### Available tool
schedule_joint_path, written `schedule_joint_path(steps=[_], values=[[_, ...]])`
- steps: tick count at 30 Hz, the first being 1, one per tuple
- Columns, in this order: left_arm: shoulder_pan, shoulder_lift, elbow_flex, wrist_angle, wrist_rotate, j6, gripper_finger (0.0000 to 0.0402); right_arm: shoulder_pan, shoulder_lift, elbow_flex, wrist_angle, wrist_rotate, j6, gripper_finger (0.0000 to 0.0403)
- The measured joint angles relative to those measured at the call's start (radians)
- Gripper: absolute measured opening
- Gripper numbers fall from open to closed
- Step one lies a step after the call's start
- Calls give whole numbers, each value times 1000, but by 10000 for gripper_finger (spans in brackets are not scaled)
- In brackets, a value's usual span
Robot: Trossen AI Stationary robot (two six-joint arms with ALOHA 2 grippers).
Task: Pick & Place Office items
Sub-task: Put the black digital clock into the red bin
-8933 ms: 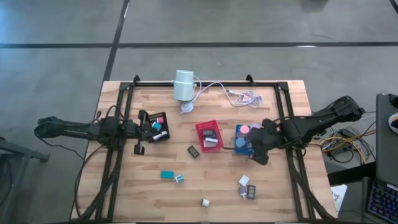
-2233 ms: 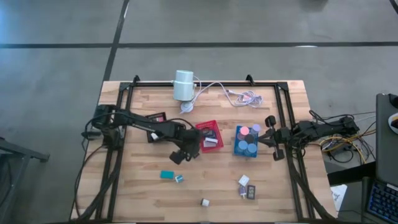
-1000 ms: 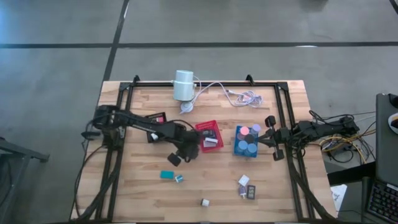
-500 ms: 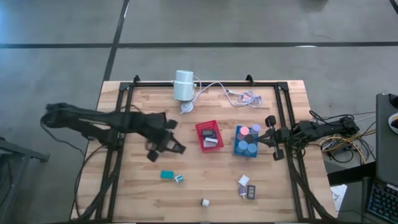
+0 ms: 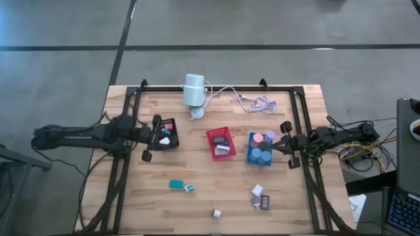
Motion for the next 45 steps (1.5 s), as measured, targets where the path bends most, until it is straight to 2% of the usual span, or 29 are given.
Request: schedule_joint_path(steps=[7, 12, 29, 32, 34, 36, 40, 45], values=[[0, -85, -158, 206, -49, -69, 118, 0, 0, 0, -2, 0, 0, 12], [0, -104, -215, 248, -57, -73, 118, 0, 0, 0, -2, 0, -12, 12], [0, -106, -232, 258, -59, -50, 118, 0, 0, 0, -5, 1, -19, 12], [0, -106, -229, 257, -130, -80, 118, 0, 0, 0, -5, 1, -19, 12], [0, -92, -201, 250, -238, -125, 118, 0, 0, 0, -5, 1, -19, 12], [0, -59, -146, 217, -292, -140, 118, 0, 0, 0, -4, 12, -19, 12], [0, 66, 4, 86, -321, -140, 118, 0, 0, 0, -3, 51, -18, 12], [0, 310, 212, -12, -334, -150, 118, 0, 0, 0, -2, 52, -15, 12]])
